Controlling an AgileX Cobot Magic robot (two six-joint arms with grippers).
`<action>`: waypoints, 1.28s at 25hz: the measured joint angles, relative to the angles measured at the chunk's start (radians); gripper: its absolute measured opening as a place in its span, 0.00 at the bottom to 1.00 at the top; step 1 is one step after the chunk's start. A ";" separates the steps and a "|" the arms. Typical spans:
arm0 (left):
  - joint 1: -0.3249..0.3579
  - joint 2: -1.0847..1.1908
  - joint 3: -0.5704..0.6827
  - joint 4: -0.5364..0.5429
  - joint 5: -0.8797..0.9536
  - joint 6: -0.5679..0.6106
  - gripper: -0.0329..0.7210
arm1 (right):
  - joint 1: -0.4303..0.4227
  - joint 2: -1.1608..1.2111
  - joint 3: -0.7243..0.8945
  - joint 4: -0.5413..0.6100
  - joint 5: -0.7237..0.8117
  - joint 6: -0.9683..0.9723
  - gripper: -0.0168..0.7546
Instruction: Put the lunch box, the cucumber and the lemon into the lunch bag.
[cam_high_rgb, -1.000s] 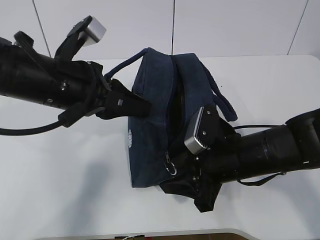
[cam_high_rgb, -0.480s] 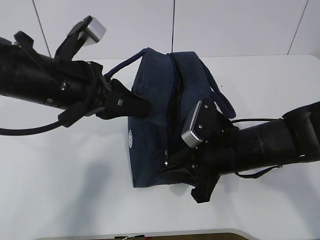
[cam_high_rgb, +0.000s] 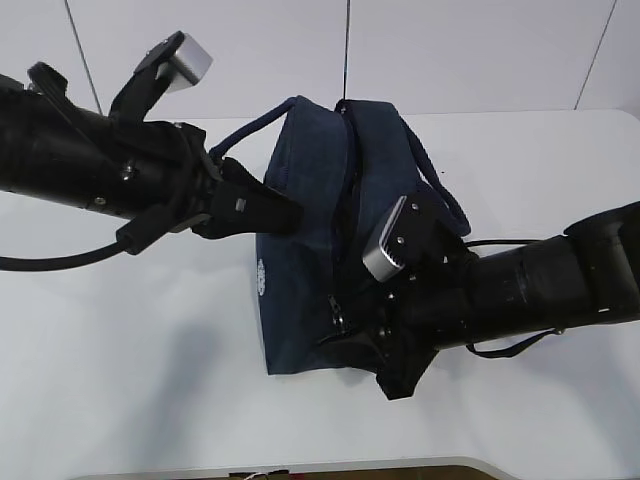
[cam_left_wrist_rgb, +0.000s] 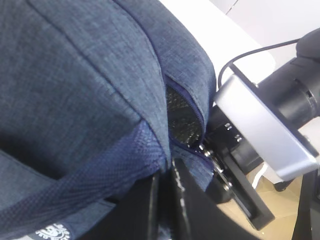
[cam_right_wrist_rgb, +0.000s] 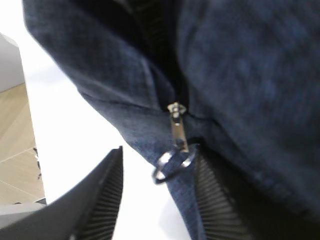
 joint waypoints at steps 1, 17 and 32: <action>0.000 0.000 0.000 0.000 0.000 0.000 0.03 | 0.000 0.000 0.000 0.000 0.001 0.007 0.54; 0.000 0.000 0.000 0.000 0.000 0.000 0.03 | 0.000 0.000 -0.001 0.000 0.030 0.015 0.38; 0.000 0.000 0.000 0.000 0.000 0.000 0.03 | 0.000 0.000 -0.002 0.002 -0.035 0.164 0.35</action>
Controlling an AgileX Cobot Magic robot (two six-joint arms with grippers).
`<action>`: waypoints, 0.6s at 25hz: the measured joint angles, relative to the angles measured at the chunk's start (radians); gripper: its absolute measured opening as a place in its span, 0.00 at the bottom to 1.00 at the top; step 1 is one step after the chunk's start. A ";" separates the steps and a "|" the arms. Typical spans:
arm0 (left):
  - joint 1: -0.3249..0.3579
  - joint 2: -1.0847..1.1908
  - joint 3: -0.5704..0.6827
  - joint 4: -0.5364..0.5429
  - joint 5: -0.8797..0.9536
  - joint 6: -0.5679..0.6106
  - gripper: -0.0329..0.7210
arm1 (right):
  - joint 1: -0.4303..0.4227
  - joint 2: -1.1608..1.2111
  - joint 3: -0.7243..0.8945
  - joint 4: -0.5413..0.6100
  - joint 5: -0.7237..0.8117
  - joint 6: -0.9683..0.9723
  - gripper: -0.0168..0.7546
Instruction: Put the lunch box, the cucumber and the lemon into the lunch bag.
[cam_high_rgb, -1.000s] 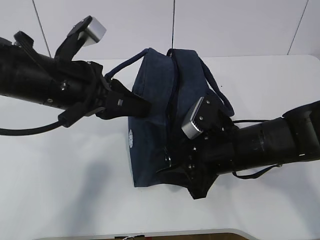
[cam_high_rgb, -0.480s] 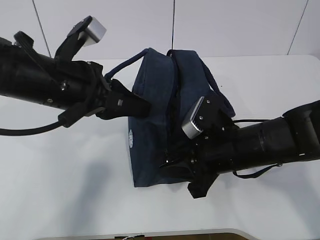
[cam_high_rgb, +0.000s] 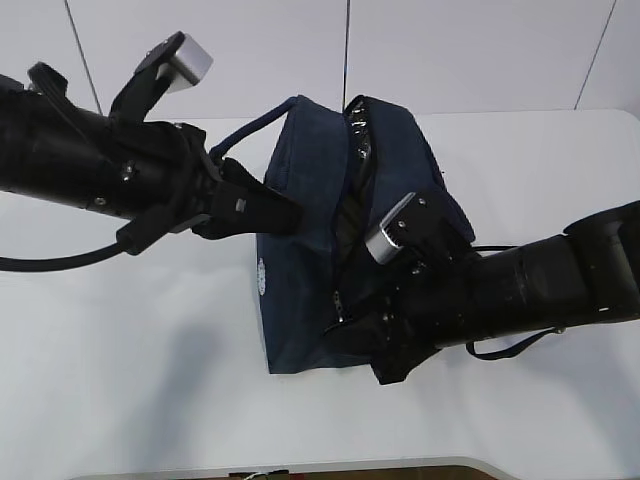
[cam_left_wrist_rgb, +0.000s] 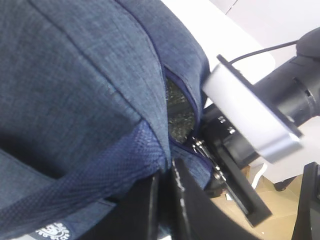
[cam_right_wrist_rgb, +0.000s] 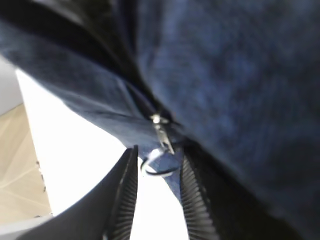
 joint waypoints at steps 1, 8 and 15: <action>0.000 0.000 0.000 0.000 0.000 0.000 0.03 | 0.000 0.000 0.000 0.000 -0.005 0.012 0.35; 0.000 0.000 0.000 0.000 0.000 0.000 0.03 | 0.001 0.000 0.000 0.000 -0.019 0.032 0.35; 0.000 0.000 0.000 0.020 0.002 0.000 0.03 | 0.001 0.000 0.000 0.000 -0.017 0.038 0.28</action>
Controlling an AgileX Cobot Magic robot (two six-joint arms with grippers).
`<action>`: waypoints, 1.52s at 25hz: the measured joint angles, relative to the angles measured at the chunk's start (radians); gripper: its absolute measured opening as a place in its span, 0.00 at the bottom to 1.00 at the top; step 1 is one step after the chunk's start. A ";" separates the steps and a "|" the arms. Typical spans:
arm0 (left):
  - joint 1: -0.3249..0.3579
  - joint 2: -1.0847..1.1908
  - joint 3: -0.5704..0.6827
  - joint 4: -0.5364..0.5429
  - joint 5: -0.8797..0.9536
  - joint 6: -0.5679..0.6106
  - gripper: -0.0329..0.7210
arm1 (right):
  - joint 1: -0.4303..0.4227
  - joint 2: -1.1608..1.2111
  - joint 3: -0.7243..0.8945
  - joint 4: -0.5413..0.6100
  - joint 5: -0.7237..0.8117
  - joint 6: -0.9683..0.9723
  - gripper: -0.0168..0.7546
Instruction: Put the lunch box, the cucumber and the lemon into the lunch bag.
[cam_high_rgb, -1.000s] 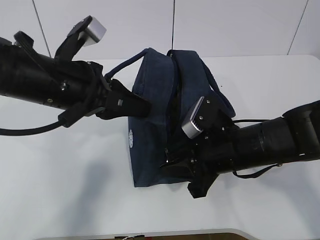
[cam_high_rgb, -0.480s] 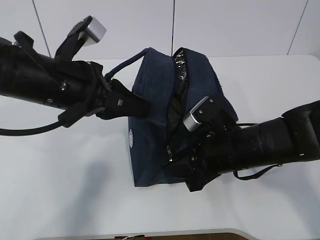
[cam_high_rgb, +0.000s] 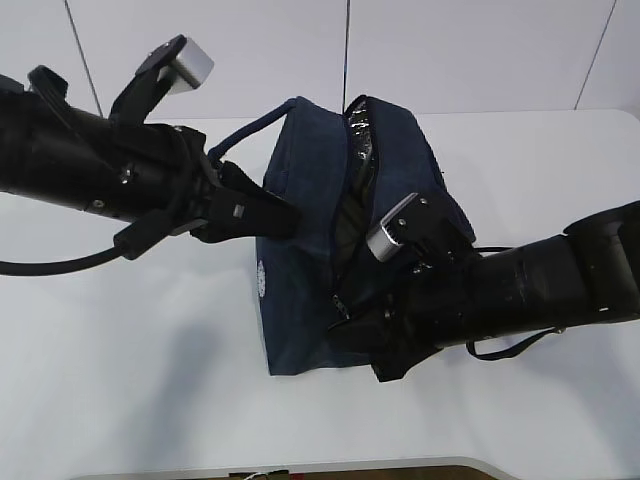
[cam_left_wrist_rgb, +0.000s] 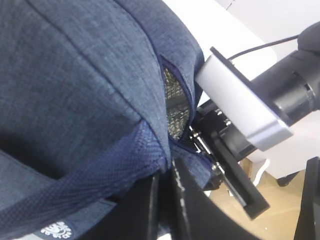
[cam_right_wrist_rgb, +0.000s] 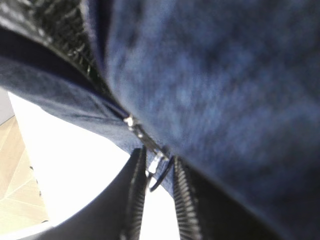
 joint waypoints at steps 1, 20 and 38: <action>0.000 0.000 0.000 0.001 0.000 0.000 0.03 | 0.000 0.000 0.000 0.000 0.002 0.000 0.27; 0.000 0.000 0.000 0.009 -0.010 0.000 0.03 | 0.000 -0.009 0.000 -0.075 0.074 0.000 0.03; 0.000 0.000 0.000 0.009 -0.017 0.000 0.03 | 0.000 -0.090 0.000 -0.287 0.067 0.090 0.03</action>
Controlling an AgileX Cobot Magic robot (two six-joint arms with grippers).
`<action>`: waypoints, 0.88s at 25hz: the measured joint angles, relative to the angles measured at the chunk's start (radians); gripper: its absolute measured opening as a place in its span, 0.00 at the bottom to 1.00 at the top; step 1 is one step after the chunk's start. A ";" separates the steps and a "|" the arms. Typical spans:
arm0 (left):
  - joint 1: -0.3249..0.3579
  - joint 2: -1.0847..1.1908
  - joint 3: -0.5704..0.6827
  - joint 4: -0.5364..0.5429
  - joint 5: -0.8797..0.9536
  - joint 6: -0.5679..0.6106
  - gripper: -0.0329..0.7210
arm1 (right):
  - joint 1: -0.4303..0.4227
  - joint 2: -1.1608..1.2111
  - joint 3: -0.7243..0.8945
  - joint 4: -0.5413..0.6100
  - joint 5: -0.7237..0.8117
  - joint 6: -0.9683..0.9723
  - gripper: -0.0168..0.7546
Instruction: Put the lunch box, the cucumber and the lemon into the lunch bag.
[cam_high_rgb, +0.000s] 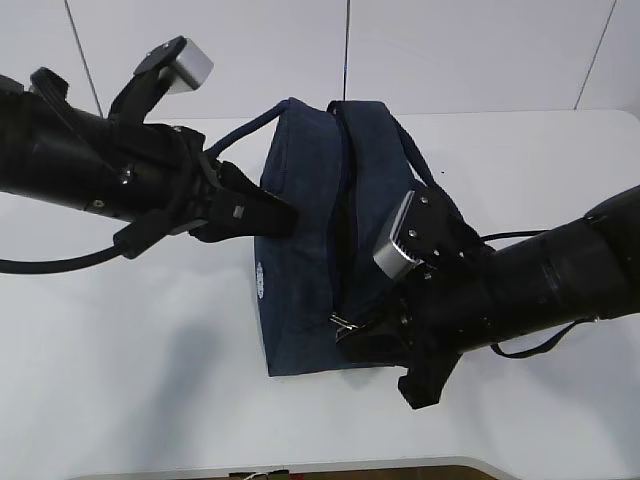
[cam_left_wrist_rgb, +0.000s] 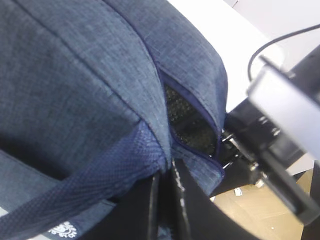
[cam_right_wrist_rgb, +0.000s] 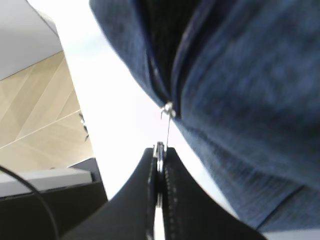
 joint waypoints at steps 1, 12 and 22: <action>0.000 0.000 0.000 0.000 0.000 0.000 0.03 | 0.000 -0.008 0.000 -0.004 -0.002 0.002 0.03; 0.000 0.000 0.000 0.000 0.000 0.000 0.03 | 0.000 -0.012 0.000 -0.139 0.019 0.165 0.03; 0.000 0.000 0.000 0.000 0.000 0.000 0.03 | 0.000 -0.053 0.000 -0.179 0.035 0.201 0.03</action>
